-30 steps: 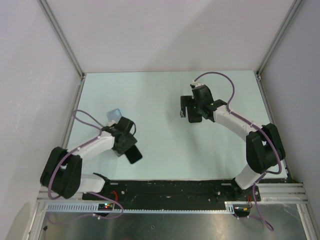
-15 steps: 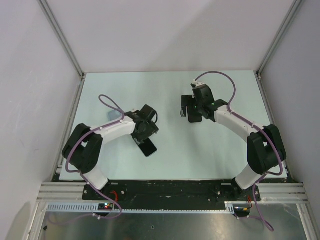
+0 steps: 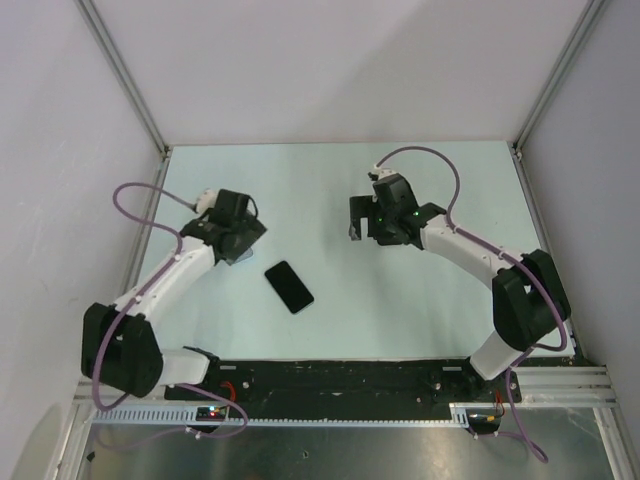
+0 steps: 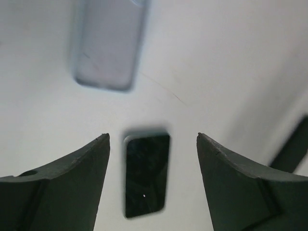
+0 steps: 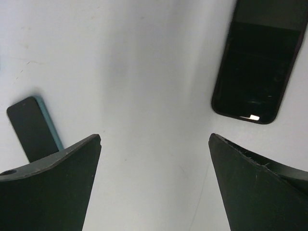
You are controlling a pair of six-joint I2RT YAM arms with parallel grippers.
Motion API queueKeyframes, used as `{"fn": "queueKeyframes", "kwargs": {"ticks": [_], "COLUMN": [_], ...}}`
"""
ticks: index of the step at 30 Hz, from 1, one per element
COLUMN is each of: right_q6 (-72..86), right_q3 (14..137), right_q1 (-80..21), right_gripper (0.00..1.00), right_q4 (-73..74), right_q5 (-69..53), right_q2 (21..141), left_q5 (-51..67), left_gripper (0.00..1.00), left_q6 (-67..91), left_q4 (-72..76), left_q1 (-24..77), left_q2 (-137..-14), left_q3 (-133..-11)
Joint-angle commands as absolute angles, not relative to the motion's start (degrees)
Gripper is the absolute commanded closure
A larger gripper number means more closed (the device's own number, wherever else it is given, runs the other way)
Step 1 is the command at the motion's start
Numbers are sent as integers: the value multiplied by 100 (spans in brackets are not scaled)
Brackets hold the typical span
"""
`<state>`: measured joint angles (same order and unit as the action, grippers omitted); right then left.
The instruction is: Put the phone into the phone case
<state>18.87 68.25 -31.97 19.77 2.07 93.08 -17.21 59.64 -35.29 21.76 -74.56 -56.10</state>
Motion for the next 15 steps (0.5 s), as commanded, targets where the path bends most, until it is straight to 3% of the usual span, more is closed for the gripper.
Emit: {"fn": "queueKeyframes", "kwargs": {"ticks": [1,6,15], "right_q6": [2032,2063,2087], "right_q3": [6886,6874,6832], "right_q1": [-3605,-4105,-4802], "right_gripper": [1,1,1], "right_q4": [1863,1933,2007], "right_q5": [130,206,284], "right_q2": [8986,8955,9063], "left_q5": [-2059,-1761,-1536], "left_gripper": [27,35,43], "left_q6": [5166,4652,4144], "left_q4": [-3620,-3350,-3229], "left_q1": [1300,625,313], "left_q2": [-7942,-8711,-9834], "left_q3": [-5575,-6002,-6632]}}
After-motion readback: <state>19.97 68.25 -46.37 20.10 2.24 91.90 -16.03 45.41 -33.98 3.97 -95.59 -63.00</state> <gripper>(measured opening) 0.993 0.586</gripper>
